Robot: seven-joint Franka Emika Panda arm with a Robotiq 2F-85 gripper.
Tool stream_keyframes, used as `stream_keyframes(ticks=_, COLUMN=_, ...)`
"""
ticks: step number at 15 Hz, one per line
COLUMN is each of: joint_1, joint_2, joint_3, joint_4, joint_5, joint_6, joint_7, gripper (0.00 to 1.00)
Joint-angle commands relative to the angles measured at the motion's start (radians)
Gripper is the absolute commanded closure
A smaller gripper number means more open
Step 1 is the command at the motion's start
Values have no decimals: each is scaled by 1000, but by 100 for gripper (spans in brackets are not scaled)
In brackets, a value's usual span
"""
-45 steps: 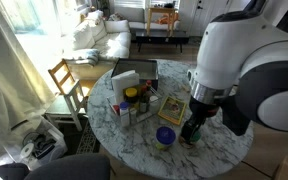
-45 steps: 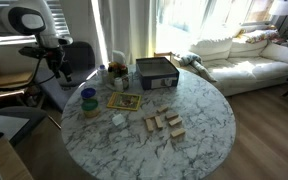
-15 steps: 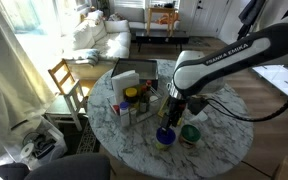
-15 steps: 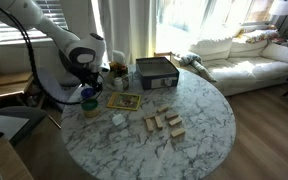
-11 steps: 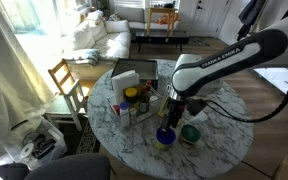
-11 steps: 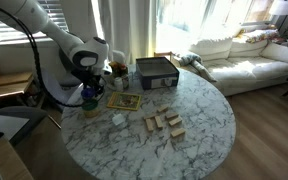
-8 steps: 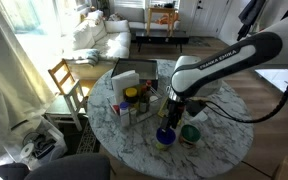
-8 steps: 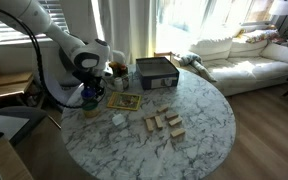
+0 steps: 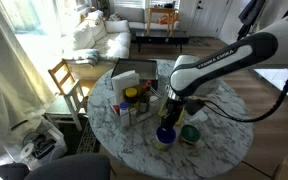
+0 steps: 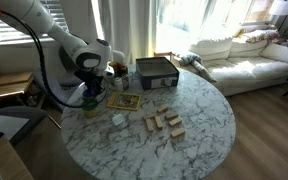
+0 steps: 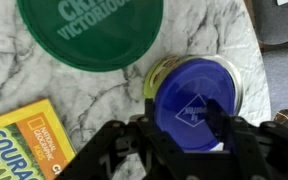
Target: Switch the blue and green lids in the containers
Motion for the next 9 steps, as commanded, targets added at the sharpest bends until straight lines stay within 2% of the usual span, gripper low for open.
stream_keyframes(ticks=1, joint_1=-18, joint_2=10, joint_3=12, joint_4=13, joint_5=1, joint_6=7, joint_7=-8, gripper=77)
stream_keyframes(ticks=4, joint_1=-19, joint_2=-2, joint_3=10, joint_4=15, joint_5=-3, joint_6=7, joint_7=-6, gripper=98)
stream_keyframes(ticks=9, joint_1=-30, joint_2=-26, joint_3=11, joint_4=10, joint_5=10, joint_6=3, joint_7=-14, gripper=99)
